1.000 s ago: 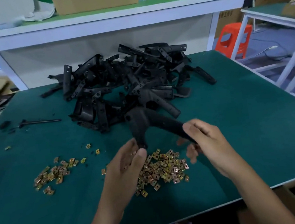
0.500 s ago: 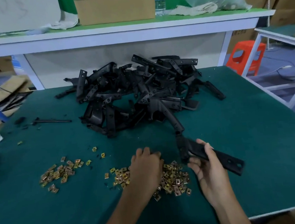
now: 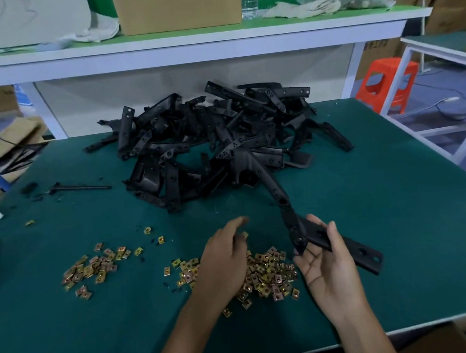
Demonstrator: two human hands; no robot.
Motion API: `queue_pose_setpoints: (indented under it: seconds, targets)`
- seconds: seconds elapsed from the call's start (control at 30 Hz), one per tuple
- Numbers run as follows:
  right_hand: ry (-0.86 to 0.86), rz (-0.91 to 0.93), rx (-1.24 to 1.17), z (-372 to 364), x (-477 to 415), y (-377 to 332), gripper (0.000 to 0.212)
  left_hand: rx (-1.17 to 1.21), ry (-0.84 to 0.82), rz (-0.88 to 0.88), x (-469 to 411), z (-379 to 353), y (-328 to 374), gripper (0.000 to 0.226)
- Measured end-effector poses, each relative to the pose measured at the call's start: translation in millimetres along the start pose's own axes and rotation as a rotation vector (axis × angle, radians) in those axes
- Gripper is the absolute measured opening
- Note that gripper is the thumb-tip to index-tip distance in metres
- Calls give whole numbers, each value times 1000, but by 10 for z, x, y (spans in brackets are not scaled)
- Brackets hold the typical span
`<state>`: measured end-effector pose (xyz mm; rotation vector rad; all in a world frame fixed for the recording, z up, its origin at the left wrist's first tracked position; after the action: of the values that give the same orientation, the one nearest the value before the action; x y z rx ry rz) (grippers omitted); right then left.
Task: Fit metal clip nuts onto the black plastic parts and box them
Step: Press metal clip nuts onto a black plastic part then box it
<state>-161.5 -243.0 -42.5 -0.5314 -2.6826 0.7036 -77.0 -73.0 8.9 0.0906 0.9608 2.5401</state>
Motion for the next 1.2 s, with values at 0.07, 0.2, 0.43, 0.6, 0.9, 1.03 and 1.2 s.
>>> queue_pose_setpoints:
  seconds: [0.07,0.2,0.43,0.6,0.9,1.03,1.2]
  targets:
    - [0,-3,-7,6,23,47,36,140,-17,25,57,65,25,28]
    - [-43,29,6,-82,65,100,28,537,-108,131,198,63,67,16]
    - [-108,4,-33,-138,76,145,40,925,-195,295,388,-151,233,17]
    - [-135,4,-23,-159,74,155,42,968,-210,381,445,-244,263,26]
    - [-169,118,52,-149,64,41,35,782,-136,328,439,-160,238,31]
    - [-156,111,108,-174,84,64,41,778,-87,356,437,-151,183,29]
    - [-146,130,152,-184,133,72,43,814,-85,365,461,-220,181,29]
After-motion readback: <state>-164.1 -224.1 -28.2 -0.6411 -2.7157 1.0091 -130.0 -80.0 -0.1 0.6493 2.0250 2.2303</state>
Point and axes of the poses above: each hand's wrist, its own x-axis away from the middle knuckle, its own z-axis out of the back of the hand, y = z × x, the point moved 10 cm from there along -x, towards the middle knuckle, and after that the axes turned 14 degrees about -x, right-handed, at the moved point
